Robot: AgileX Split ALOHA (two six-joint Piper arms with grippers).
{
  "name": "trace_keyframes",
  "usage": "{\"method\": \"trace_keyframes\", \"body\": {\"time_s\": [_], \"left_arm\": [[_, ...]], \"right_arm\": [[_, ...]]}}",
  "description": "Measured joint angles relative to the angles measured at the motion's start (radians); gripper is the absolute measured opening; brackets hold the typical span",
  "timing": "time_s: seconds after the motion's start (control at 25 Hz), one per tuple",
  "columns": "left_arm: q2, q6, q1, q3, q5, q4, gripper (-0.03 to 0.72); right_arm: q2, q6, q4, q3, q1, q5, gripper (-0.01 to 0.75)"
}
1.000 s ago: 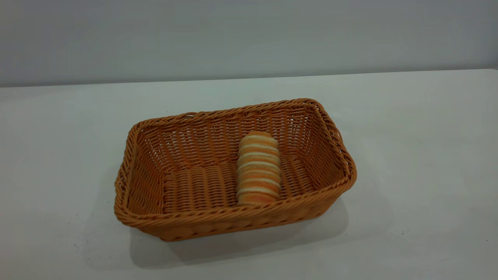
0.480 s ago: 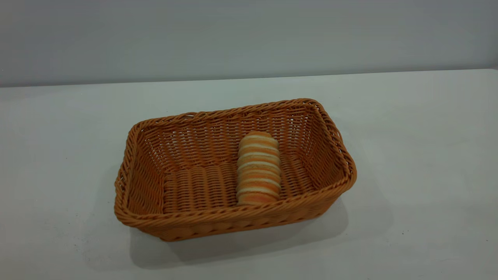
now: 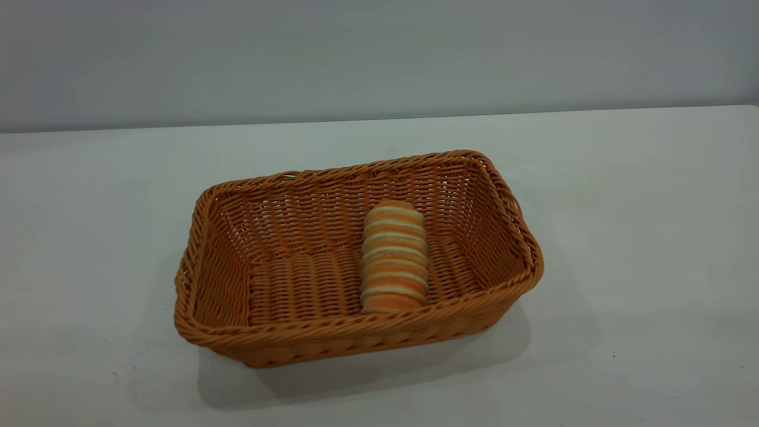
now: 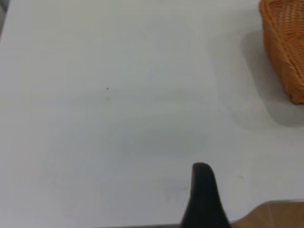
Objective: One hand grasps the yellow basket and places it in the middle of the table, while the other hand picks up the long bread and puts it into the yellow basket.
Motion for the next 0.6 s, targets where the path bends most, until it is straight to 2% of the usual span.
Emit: {"method": "trace_keyframes", "body": {"time_s": [0.12, 0.6], "left_arm": [[0.000, 0.000, 0.020, 0.000, 0.000, 0.000, 0.581], [0.000, 0.000, 0.019, 0.000, 0.000, 0.000, 0.581]], "right_arm": [[0.000, 0.000, 0.000, 0.000, 0.000, 0.000, 0.306], [0.000, 0.001, 0.000, 0.000, 0.000, 0.000, 0.306]]}}
